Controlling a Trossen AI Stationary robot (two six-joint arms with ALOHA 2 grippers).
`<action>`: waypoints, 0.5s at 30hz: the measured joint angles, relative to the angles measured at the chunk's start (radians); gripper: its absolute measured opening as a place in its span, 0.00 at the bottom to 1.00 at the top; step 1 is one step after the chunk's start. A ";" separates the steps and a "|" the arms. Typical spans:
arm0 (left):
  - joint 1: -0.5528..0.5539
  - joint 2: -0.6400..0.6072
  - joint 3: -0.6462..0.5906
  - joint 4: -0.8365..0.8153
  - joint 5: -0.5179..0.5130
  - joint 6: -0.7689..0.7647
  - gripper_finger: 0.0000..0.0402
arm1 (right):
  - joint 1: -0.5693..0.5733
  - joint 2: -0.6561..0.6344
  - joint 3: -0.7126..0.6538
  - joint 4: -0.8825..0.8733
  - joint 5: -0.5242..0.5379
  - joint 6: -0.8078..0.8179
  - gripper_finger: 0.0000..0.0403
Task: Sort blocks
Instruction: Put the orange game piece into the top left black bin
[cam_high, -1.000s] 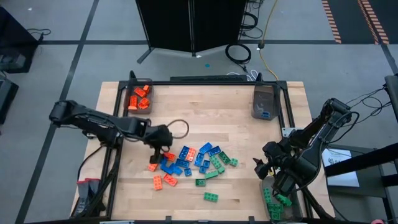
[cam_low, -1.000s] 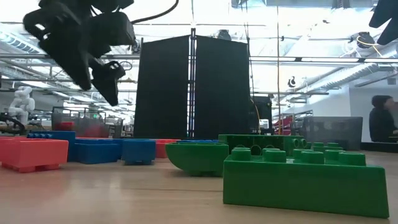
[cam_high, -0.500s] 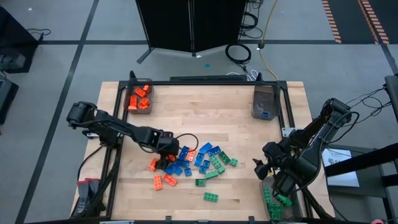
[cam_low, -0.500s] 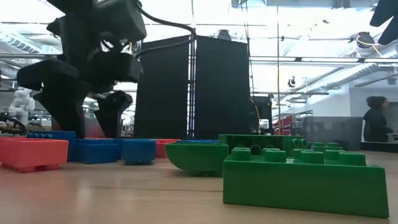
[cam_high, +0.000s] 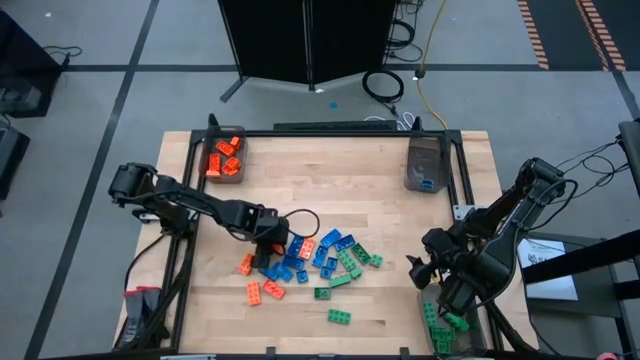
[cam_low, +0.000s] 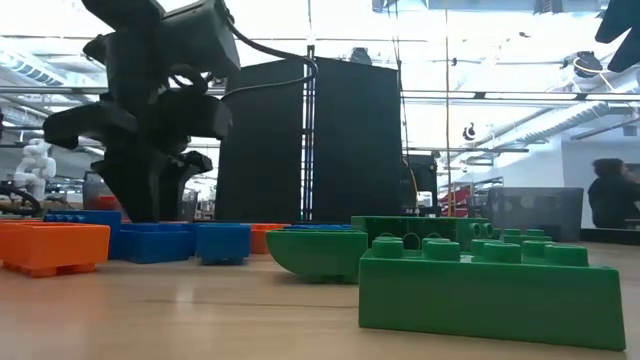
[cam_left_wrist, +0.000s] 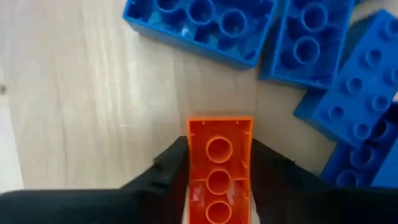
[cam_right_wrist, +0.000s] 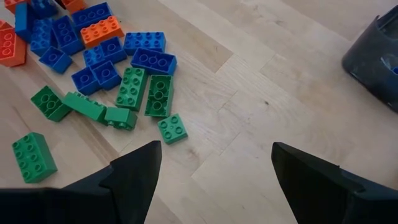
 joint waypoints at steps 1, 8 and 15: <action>0.004 0.000 0.000 0.001 -0.004 -0.028 0.30 | 0.000 0.000 0.000 -0.001 0.000 -0.001 0.74; 0.051 -0.007 0.062 -0.026 -0.086 -0.126 0.30 | 0.000 0.000 0.000 -0.004 -0.001 -0.019 0.74; 0.132 -0.010 0.266 -0.223 -0.347 -0.091 0.30 | 0.000 0.000 0.000 -0.006 0.000 -0.019 0.74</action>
